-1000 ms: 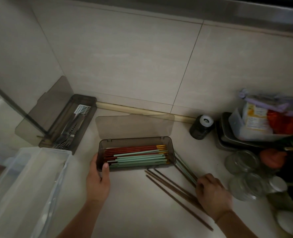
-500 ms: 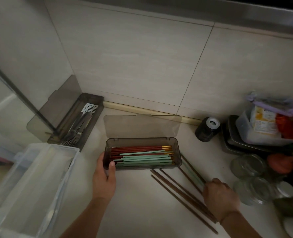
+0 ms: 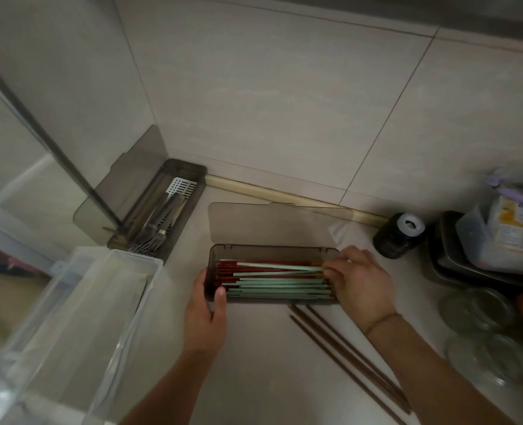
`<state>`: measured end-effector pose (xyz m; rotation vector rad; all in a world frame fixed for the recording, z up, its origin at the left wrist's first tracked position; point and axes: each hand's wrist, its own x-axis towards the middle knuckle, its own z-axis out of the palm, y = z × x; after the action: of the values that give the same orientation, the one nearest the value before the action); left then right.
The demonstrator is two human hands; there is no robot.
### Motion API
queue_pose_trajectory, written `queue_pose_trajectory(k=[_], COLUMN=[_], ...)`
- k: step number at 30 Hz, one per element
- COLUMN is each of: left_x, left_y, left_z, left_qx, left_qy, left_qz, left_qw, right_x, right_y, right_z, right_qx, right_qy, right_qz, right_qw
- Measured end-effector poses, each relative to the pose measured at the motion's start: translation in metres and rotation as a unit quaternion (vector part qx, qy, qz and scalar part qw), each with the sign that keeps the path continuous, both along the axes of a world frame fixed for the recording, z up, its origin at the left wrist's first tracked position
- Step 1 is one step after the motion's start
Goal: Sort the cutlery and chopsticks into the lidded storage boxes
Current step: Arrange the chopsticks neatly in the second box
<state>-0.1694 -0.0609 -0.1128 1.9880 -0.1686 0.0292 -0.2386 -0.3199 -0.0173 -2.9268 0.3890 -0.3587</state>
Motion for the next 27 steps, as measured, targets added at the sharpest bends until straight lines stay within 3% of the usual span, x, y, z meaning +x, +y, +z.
queue_pose_trajectory(k=[3,7,10,12,16,18,21,27], left_x=[0.001,0.003,0.005,0.004,0.004,0.005,0.004,0.003], left_y=[0.001,0.001,0.0,0.001,-0.001,-0.002,-0.003,-0.006], left_z=[0.0,0.001,0.0,-0.001,-0.003,-0.005,-0.007,-0.007], left_qx=[-0.001,0.01,0.018,0.019,0.021,0.021,0.025,0.03], left_qy=[-0.007,-0.022,-0.023,-0.027,-0.019,-0.02,-0.025,-0.036], left_qz=[-0.004,-0.007,-0.001,0.003,0.008,0.007,0.018,0.031], left_qw=[1.0,1.0,1.0,0.999,1.0,1.0,0.999,0.998], right_x=[0.028,0.039,0.03,0.016,-0.049,-0.09,-0.133,-0.144], right_y=[0.0,-0.001,-0.009,-0.019,-0.056,-0.068,-0.065,-0.042], right_z=[-0.015,-0.025,-0.028,-0.023,-0.028,-0.038,-0.052,-0.061], right_qx=[-0.002,-0.057,-0.063,0.017,0.148,0.154,0.126,0.137], right_qy=[0.14,0.203,0.178,0.108,-0.022,0.001,0.095,0.108], right_qz=[0.001,0.003,0.056,0.058,-0.129,-0.209,-0.23,-0.274], right_qw=[0.99,0.978,0.98,0.992,0.98,0.966,0.96,0.946])
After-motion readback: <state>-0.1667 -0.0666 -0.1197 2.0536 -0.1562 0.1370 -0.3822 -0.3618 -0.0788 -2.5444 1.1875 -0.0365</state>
